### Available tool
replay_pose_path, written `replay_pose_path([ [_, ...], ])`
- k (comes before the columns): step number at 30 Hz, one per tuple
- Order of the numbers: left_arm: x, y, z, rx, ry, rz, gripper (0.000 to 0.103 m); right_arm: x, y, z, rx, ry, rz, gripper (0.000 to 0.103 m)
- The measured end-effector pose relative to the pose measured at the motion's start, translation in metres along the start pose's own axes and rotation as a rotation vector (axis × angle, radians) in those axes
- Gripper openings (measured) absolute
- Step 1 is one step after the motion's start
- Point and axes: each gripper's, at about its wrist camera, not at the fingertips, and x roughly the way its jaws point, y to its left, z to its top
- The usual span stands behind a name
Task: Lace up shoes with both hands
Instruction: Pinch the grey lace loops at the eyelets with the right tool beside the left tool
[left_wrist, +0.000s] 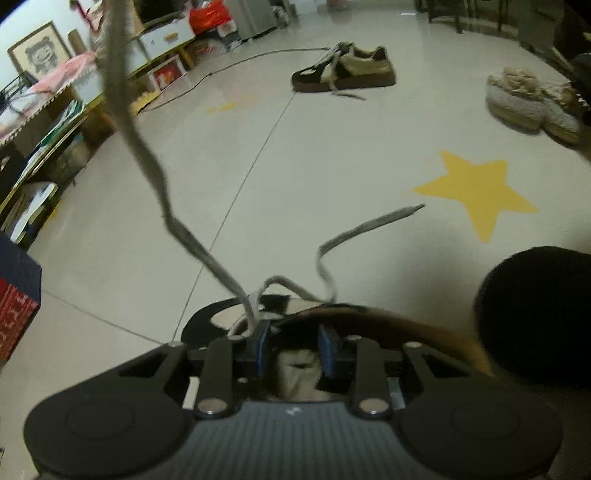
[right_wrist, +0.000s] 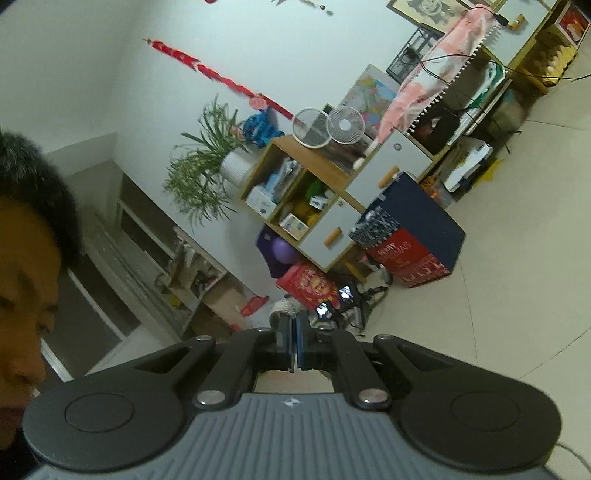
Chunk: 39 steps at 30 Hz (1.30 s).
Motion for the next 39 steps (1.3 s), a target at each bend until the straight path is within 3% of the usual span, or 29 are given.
replay_pose_path([
  [5, 0.006, 0.009, -0.001, -0.030, 0.008, 0.013, 0.029, 0.002, -0.038, -0.018, 0.083, 0.025, -0.103, 0.002],
  [11, -0.023, 0.001, -0.010, -0.050, -0.040, 0.019, 0.029, 0.023, -0.108, -0.062, 0.220, 0.180, -0.280, 0.002],
  [17, -0.012, -0.016, -0.014, -0.016, -0.010, -0.011, 0.029, 0.031, -0.150, -0.101, 0.298, 0.232, -0.355, 0.003],
  [21, -0.004, -0.010, -0.012, -0.078, -0.020, -0.045, 0.029, 0.036, -0.157, -0.117, 0.327, 0.209, -0.352, 0.003],
  [25, 0.003, 0.004, -0.013, -0.153, -0.009, -0.012, 0.028, 0.046, -0.160, -0.125, 0.330, 0.198, -0.388, 0.003],
  [27, 0.002, 0.010, -0.016, -0.218, -0.030, -0.039, 0.026, 0.049, -0.161, -0.126, 0.323, 0.191, -0.396, 0.003],
  [34, 0.005, 0.007, -0.016, -0.263, -0.025, -0.039, 0.016, 0.055, -0.158, -0.138, 0.283, 0.189, -0.455, 0.004],
  [39, 0.002, 0.000, -0.013, -0.256, -0.029, -0.016, 0.016, 0.055, -0.156, -0.143, 0.270, 0.155, -0.469, 0.004],
])
